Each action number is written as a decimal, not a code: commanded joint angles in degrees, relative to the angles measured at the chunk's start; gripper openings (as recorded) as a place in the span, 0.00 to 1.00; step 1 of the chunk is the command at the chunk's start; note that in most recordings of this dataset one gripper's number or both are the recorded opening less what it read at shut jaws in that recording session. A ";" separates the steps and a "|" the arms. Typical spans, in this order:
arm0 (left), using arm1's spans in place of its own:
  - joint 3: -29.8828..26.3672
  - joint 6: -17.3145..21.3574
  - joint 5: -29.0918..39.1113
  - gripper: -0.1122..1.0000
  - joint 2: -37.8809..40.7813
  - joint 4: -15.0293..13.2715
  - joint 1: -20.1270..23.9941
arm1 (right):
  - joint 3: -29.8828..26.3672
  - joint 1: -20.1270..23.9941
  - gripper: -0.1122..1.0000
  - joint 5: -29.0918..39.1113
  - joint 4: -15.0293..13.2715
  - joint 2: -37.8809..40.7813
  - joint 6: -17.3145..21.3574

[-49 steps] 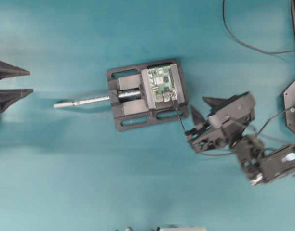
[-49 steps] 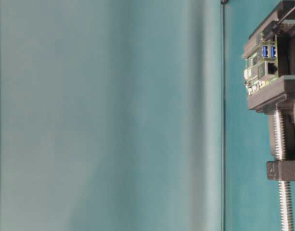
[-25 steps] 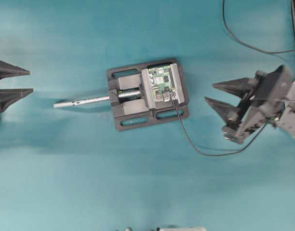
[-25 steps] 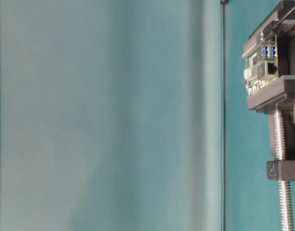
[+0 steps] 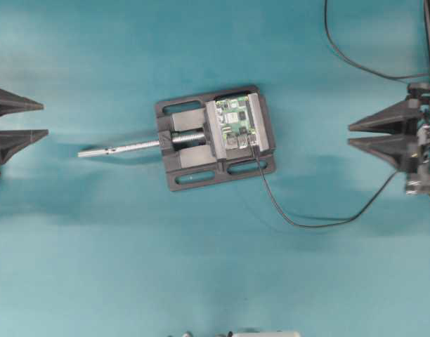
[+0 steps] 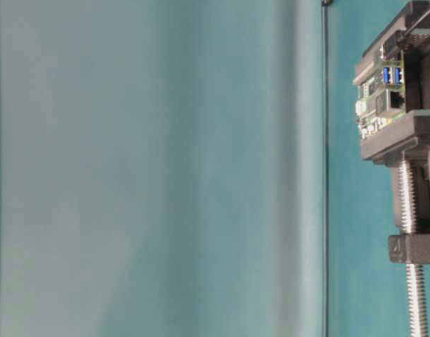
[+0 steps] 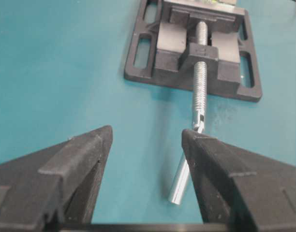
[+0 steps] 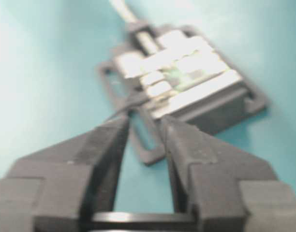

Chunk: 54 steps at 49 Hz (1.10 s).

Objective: Insert the USB into the fixed PCB.

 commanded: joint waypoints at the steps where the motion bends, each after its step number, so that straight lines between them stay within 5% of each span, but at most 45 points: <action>1: -0.62 -0.53 -0.26 0.78 0.44 0.09 0.09 | 1.49 -0.88 0.39 3.34 -0.35 -6.24 -3.96; 13: -0.62 -0.53 -0.35 0.78 0.44 0.09 0.09 | 2.72 -0.88 0.35 5.54 -0.35 -8.09 -16.08; 25: -0.70 -0.53 -0.35 0.78 0.44 0.09 0.09 | 2.64 -0.88 0.35 16.52 -0.35 -8.00 -16.26; 54: -0.62 -0.53 -0.26 0.78 0.35 0.09 0.09 | -1.05 -0.79 0.35 23.29 -0.79 -8.00 -16.70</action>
